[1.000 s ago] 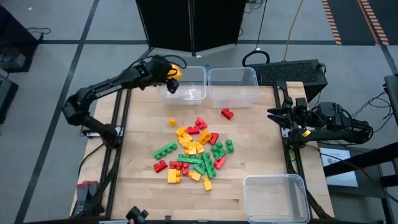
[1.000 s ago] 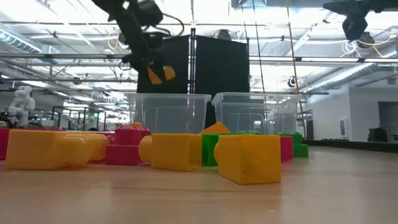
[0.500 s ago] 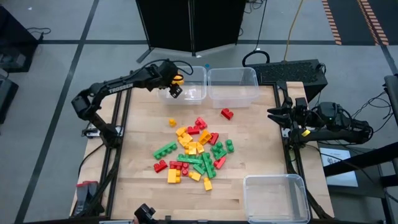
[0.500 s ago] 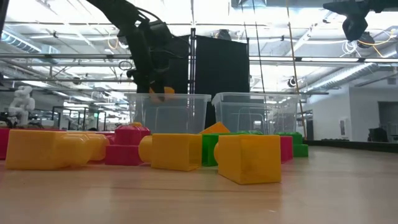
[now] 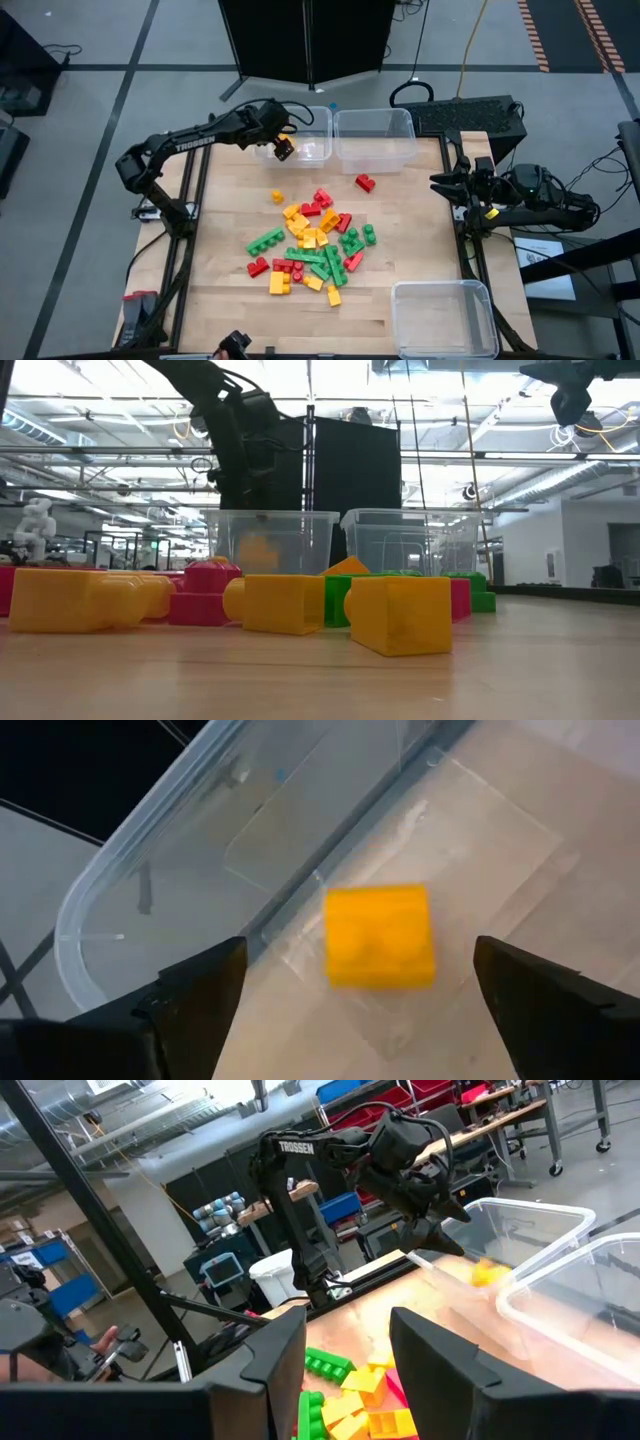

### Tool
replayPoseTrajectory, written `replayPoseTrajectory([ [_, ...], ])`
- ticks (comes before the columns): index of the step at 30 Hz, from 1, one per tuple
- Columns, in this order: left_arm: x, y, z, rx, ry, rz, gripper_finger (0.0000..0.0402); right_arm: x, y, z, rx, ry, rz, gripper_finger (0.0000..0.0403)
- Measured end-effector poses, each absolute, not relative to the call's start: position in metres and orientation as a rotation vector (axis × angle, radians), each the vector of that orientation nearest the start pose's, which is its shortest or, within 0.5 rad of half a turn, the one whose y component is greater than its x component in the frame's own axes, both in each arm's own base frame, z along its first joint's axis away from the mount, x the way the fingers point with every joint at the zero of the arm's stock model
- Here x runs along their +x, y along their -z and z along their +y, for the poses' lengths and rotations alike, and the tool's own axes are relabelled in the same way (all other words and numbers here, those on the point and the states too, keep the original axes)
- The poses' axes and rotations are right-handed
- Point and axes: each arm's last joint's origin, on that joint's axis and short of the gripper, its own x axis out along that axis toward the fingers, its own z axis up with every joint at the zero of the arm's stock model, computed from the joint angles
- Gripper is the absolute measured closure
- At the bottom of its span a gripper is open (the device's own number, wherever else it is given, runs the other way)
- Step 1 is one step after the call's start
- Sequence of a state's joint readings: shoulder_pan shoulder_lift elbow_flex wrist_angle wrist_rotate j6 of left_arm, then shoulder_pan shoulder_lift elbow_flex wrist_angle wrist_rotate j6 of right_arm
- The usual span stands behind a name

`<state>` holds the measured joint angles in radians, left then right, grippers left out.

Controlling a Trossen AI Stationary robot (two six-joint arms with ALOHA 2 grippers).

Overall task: Sort blocks
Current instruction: Put the yellow game piece into the top left transparent bin, then put the green game piece into the bottom right transparent bin

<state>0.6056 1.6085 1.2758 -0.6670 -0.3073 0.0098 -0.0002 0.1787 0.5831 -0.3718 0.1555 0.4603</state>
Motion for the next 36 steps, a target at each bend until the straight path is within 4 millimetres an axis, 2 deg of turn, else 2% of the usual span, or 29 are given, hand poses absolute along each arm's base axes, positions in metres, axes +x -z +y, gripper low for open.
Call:
replayPoseTrajectory([
  [3,0.270,-0.266,0.194,-0.144,-0.822,1.027,0.0034,0.058,-0.305,-0.004,0.462,0.145,-0.068,0.0257],
  [5,0.273,-0.276,0.190,-0.134,-0.810,1.016,0.0034,0.058,-0.305,-0.004,0.462,0.145,-0.067,0.0257],
  [10,0.281,-0.333,0.166,-0.062,-0.760,0.904,0.0034,0.058,-0.305,-0.004,0.455,0.145,-0.066,0.0257],
  [15,0.275,-0.394,0.120,-0.070,-0.652,0.776,0.0034,0.058,-0.305,-0.004,0.458,0.146,-0.063,0.0257],
  [17,0.271,-0.406,0.098,-0.141,-0.611,0.729,0.0034,0.058,-0.304,-0.004,0.459,0.147,-0.059,0.0257],
  [19,0.267,-0.409,0.076,-0.201,-0.565,0.719,0.0034,0.058,-0.304,-0.004,0.461,0.144,-0.059,0.0257],
  [22,0.264,-0.399,0.042,-0.212,-0.520,0.791,0.0034,0.058,-0.304,-0.004,0.464,0.143,-0.059,0.0257],
  [26,0.263,-0.362,0.009,-0.230,-0.505,0.965,0.0034,0.058,-0.304,-0.004,0.464,0.142,-0.059,0.0257],
  [31,0.258,-0.313,-0.018,-0.287,-0.536,1.093,0.0034,0.058,-0.304,-0.004,0.463,0.117,-0.052,0.0257],
  [36,0.245,-0.261,-0.032,-0.322,-0.575,1.234,0.0034,0.058,-0.304,-0.004,0.467,0.116,-0.053,0.0257],
])
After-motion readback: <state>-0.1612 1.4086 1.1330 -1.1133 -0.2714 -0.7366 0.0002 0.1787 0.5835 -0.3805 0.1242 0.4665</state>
